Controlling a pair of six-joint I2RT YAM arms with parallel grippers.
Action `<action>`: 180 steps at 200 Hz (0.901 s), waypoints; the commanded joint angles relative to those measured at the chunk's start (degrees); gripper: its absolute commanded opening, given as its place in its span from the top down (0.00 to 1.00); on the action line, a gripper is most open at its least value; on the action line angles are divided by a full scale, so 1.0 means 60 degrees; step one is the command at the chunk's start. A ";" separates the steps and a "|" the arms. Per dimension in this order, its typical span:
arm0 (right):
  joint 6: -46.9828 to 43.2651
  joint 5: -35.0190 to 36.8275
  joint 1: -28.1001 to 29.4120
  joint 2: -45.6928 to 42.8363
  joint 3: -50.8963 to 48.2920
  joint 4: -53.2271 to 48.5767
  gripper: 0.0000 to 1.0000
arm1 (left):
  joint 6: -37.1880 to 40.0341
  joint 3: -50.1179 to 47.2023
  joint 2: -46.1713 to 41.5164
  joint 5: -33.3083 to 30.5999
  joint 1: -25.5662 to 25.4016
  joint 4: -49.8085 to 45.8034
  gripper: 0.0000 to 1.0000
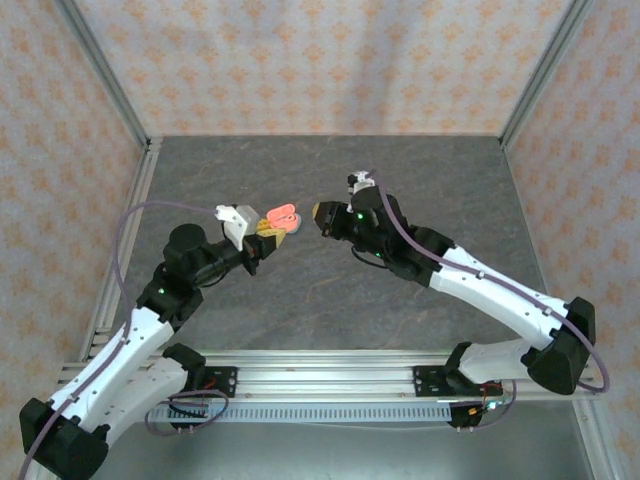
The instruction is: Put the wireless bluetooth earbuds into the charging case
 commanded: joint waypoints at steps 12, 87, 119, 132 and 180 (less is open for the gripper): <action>-0.0509 0.0500 0.0418 -0.0474 -0.0179 0.1552 0.84 | 0.0442 0.0319 0.0259 -0.0610 -0.0386 0.0595 1.00; -0.0879 0.0342 0.1134 0.0231 -0.0127 0.2779 0.85 | 0.0594 0.0659 0.0828 -0.1018 -0.0707 0.0795 1.00; -0.0788 0.0288 0.1168 0.0522 -0.0216 0.2952 0.85 | 0.0607 0.0683 0.0822 -0.1063 -0.0736 0.0826 1.00; -0.0809 0.0311 0.1174 0.0617 -0.0224 0.2961 0.85 | 0.0606 0.0689 0.0807 -0.1064 -0.0755 0.0834 1.00; -0.1037 0.0394 0.1175 0.0868 -0.0166 0.2899 0.85 | 0.0595 0.0628 0.0691 -0.1074 -0.0780 0.0768 1.00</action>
